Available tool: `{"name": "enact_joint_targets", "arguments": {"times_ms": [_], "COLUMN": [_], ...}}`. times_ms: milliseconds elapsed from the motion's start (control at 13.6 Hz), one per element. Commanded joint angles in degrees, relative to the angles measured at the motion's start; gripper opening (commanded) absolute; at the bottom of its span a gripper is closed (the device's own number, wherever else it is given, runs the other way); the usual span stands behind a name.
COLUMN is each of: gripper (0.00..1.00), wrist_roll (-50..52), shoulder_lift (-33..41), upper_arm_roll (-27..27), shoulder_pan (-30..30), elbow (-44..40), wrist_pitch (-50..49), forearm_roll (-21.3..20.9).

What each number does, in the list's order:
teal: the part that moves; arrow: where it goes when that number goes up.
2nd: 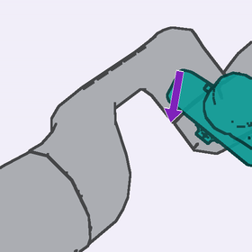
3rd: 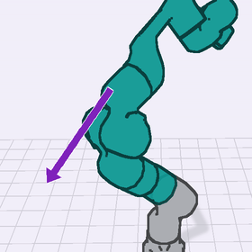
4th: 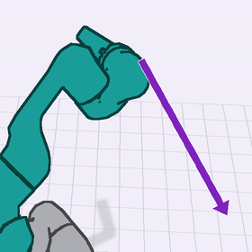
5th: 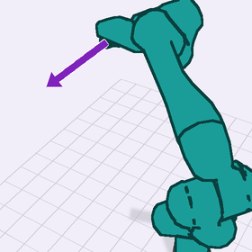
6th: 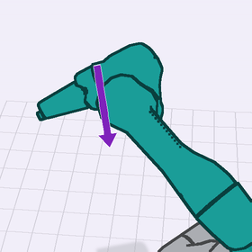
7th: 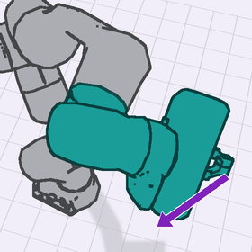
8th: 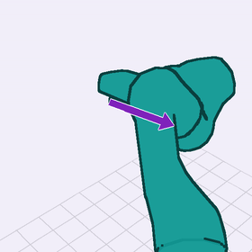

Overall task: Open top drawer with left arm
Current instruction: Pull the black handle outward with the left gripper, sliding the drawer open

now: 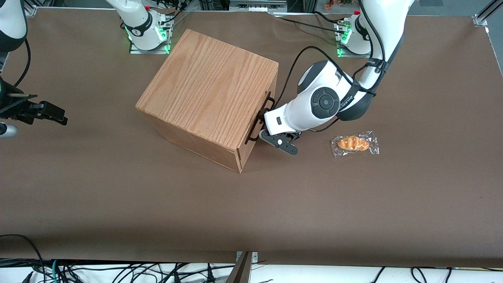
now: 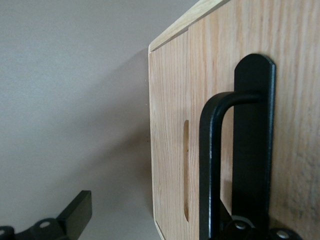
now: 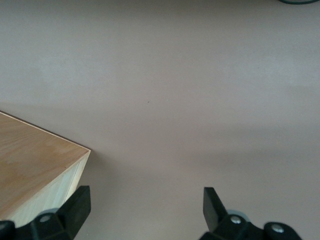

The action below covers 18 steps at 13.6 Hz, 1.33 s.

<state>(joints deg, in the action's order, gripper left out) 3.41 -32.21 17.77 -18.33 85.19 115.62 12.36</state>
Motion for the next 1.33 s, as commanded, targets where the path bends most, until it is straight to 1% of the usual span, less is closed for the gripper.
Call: {"name": "enact_joint_targets", "arguments": {"times_ms": [0, 294, 442, 957, 1178, 1252], "gripper": [1.00, 1.00, 1.00, 1.00, 1.00, 1.00], "wrist_roll": [-2.78, -10.07, -11.84, -12.11, -12.02, -12.11], "shoulder_lift": [-0.66, -0.39, -0.39, 0.40, 0.75, 0.75], "upper_arm_roll": [-0.46, -0.37, -0.37, -0.64, -0.46, -0.46], "shoulder_pan": [1.71, 6.37, 8.56, 12.44, 13.06, 13.14], "elbow": [-0.99, -1.08, -1.08, -1.61, -1.61, -1.52], "wrist_pitch": [-0.83, -2.42, -2.50, -6.10, -6.19, -6.19], "forearm_roll": [-1.81, -1.72, -1.72, -1.90, -4.62, -4.62]}}
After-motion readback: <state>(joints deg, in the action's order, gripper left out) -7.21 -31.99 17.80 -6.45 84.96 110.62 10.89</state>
